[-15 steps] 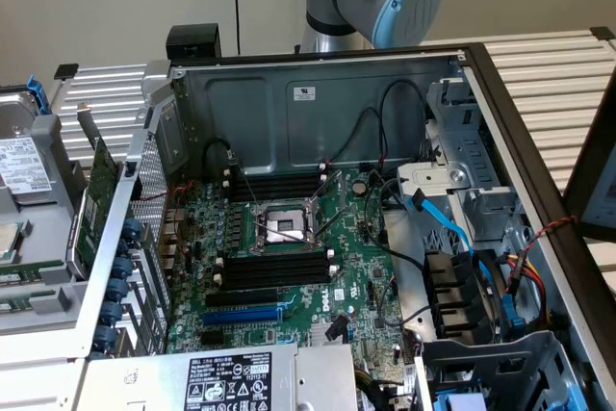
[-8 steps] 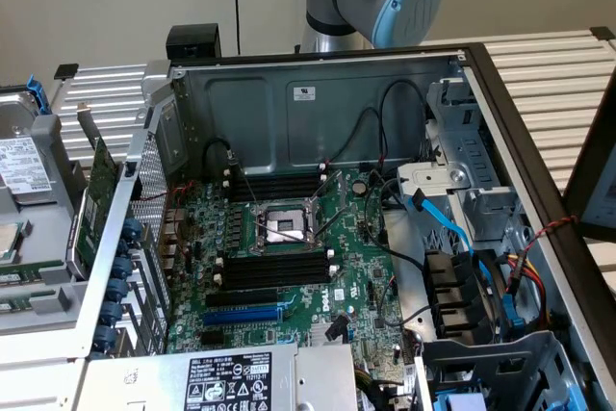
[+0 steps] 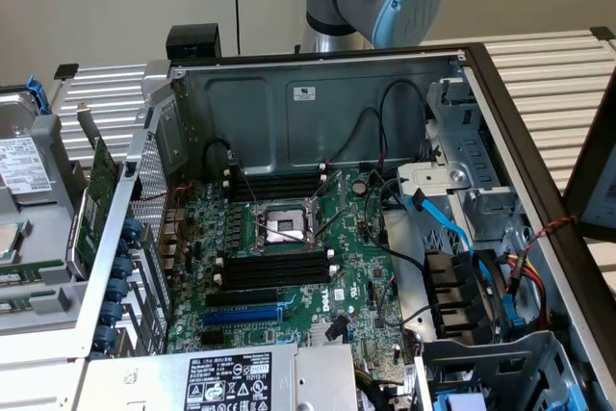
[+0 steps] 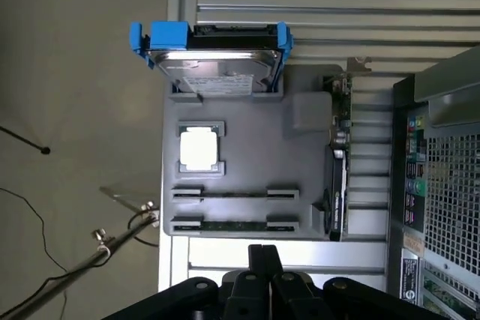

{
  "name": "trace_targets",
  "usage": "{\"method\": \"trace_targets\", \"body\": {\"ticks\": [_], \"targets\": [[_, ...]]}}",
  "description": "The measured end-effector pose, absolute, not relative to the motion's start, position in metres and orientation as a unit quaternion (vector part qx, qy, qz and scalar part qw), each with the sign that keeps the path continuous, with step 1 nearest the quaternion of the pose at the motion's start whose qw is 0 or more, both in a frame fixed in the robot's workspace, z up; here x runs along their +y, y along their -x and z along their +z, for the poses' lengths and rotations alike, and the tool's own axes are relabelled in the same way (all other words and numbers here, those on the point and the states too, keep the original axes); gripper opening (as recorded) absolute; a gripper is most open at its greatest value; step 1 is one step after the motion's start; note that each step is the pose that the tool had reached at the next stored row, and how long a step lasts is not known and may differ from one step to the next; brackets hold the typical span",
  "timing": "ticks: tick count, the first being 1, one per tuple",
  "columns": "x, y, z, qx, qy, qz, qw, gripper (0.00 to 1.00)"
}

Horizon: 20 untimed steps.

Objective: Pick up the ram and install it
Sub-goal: 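Pick up the ram and move it above insertion slot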

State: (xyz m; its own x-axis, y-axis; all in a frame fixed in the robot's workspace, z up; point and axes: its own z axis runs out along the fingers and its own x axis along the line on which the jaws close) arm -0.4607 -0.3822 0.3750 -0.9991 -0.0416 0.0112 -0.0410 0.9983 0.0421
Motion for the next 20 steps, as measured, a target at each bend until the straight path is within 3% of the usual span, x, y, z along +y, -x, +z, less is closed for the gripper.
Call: {"method": "trace_targets", "body": {"ticks": [20], "targets": [[-0.3822,0.4607,0.3730,-0.979,-0.201,-0.020,0.010,0.10]]}}
